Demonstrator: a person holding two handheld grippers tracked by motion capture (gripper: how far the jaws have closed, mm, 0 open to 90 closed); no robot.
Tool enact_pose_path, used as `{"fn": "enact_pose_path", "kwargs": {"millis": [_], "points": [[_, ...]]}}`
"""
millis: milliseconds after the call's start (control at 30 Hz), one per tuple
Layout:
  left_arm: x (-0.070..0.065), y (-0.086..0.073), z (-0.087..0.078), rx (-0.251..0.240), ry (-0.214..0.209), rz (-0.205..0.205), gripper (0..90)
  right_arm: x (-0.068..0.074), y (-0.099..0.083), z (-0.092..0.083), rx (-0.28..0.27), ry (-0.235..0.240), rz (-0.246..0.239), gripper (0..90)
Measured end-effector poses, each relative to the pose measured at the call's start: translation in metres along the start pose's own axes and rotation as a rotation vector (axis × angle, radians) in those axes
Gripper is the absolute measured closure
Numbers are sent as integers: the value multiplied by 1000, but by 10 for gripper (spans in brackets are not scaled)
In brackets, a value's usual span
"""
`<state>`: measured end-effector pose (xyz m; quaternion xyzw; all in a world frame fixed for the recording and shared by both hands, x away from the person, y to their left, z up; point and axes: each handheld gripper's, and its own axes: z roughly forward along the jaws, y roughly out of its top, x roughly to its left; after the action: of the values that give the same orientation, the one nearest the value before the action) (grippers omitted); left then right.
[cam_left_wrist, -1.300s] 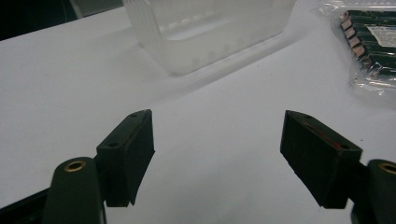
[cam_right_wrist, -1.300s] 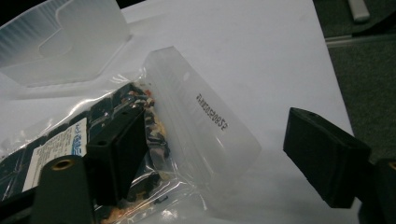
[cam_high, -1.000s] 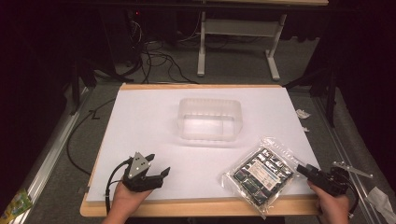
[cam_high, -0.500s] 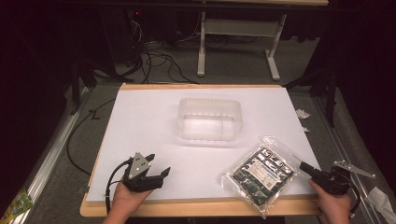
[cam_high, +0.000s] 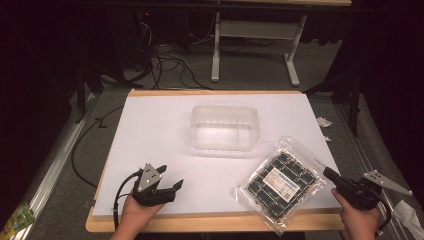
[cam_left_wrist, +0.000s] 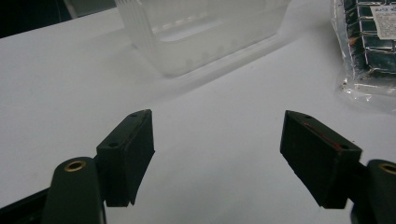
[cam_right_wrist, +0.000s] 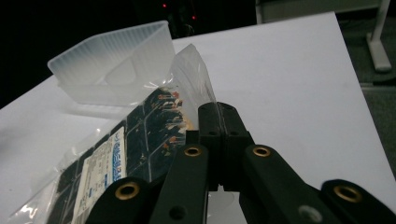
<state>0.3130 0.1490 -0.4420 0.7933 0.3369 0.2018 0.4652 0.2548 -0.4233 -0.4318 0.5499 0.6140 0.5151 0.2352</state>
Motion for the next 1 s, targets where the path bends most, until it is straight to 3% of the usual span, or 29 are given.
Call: {"fn": "enact_pose_path", "kwargs": {"millis": [333, 433, 567, 600, 800, 867, 967, 1000], "points": [[-8, 3, 8, 1, -32, 1, 297, 28, 20, -11, -89, 34, -99, 900], [-14, 5, 16, -1, -62, -6, 334, 37, 24, -13, -104, 44, -127, 900], [-27, 10, 36, 22, -95, 28, 379, 46, 28, -14, -126, 59, -152, 900], [-34, 11, 48, 52, -119, 64, 398, 49, 30, -14, -133, 67, -160, 900], [-52, 18, 75, 63, -189, 93, 472, 57, 32, -17, -151, 81, -179, 900], [-65, 25, 91, 46, -241, 88, 510, 59, 33, -18, -161, 91, -187, 900], [-74, 29, 101, 46, -266, 99, 554, 62, 34, -19, -167, 99, -191, 900], [-82, 33, 112, 42, -296, 92, 568, 63, 34, -20, -168, 98, -197, 900]]}}
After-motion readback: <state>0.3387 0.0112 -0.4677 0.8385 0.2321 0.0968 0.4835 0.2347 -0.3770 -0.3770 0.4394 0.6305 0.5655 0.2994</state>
